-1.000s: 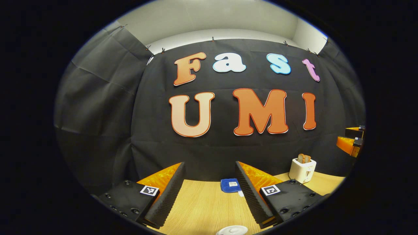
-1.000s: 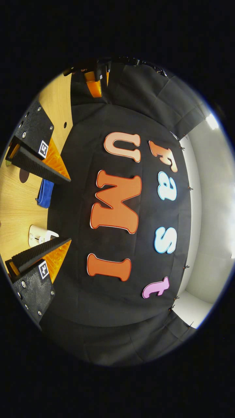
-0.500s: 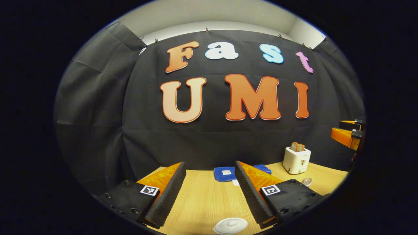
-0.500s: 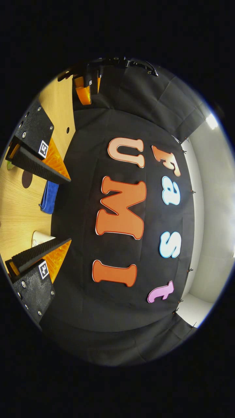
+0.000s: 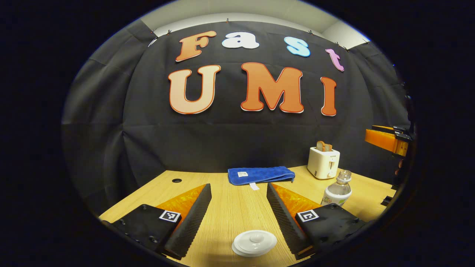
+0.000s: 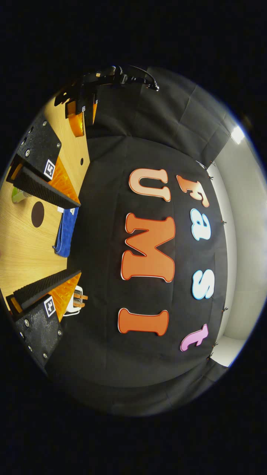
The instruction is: Open the teacup lid with one hand, grasp the water bottle and pour water into the teacup with the other hand; after pouring, place the water bottle on the coaster and then close the teacup lid.
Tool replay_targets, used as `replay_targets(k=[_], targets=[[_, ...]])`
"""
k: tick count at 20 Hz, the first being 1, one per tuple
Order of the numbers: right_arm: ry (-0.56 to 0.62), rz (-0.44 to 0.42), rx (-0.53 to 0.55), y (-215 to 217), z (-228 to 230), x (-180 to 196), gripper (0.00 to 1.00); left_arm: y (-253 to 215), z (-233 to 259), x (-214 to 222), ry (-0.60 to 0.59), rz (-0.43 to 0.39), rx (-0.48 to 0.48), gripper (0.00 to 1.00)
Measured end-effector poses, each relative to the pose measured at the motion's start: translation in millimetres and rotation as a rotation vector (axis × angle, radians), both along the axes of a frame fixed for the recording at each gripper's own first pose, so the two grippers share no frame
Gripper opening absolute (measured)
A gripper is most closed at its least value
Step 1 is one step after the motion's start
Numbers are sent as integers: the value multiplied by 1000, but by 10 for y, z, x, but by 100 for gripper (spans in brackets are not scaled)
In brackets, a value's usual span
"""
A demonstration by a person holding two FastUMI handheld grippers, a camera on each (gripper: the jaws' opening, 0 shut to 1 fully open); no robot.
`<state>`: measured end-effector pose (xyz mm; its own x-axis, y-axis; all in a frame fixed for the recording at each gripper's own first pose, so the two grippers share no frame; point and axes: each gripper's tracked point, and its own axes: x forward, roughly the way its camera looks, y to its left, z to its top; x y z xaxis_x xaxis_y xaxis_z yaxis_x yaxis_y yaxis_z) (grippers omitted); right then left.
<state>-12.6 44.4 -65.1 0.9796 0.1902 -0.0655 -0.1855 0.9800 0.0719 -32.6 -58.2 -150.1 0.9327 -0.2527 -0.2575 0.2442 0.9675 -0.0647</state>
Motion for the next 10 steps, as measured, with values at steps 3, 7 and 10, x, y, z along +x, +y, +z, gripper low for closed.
replay_targets(k=[3, 7, 10], targets=[[25, 57, 16, 132, -136, -69, 98, -58, -165, -77, 29, -22, 9, 96], [60, 113, 33, 254, -308, -158, 98, -167, -467, -197, 86, -59, 30, 96], [97, 142, 51, 309, -476, -224, 98, -194, -660, -264, 122, -67, 65, 99]])
